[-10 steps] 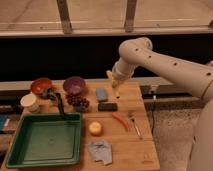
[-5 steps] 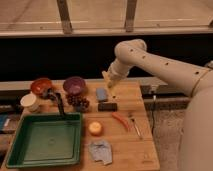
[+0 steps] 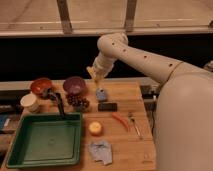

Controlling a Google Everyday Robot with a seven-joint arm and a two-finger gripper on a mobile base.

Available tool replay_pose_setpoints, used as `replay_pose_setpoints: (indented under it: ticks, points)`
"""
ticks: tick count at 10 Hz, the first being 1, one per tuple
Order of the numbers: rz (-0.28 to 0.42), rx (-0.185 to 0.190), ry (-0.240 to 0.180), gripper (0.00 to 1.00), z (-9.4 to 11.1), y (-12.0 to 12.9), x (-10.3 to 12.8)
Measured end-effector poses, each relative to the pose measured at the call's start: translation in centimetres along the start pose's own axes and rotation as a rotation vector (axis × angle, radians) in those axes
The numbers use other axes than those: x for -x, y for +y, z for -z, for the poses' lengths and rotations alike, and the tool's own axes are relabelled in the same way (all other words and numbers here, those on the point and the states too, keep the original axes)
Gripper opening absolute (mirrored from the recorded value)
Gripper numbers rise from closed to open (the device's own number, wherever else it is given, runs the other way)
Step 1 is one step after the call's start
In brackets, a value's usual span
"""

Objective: Place banana in purple bowl

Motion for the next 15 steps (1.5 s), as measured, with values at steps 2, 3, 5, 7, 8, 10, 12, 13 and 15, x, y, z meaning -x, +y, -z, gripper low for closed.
replay_pose_setpoints:
  ticks: [2, 3, 5, 7, 8, 10, 12, 13, 15]
  points:
    - [0.062, 0.038, -0.011, 0.0, -0.7, 1.0, 1.6]
    - [0.089, 0.055, -0.012, 0.0, -1.2, 1.6, 2.3]
    - [0.143, 0.092, -0.012, 0.0, -2.4, 2.8, 4.0]
    - [0.179, 0.113, -0.002, 0.0, -3.8, 3.8, 5.7]
    - [0.19, 0.1, 0.01, 0.0, -4.5, 3.8, 6.4]
    - [0.225, 0.073, 0.047, 0.0, -6.4, 4.6, 7.5]
    - [0.243, 0.064, 0.076, 0.0, -7.9, 4.8, 8.4]
    - [0.255, 0.067, 0.094, 0.0, -9.0, 5.2, 9.1]
    - [0.275, 0.1, 0.104, 0.0, -10.4, 6.0, 10.0]
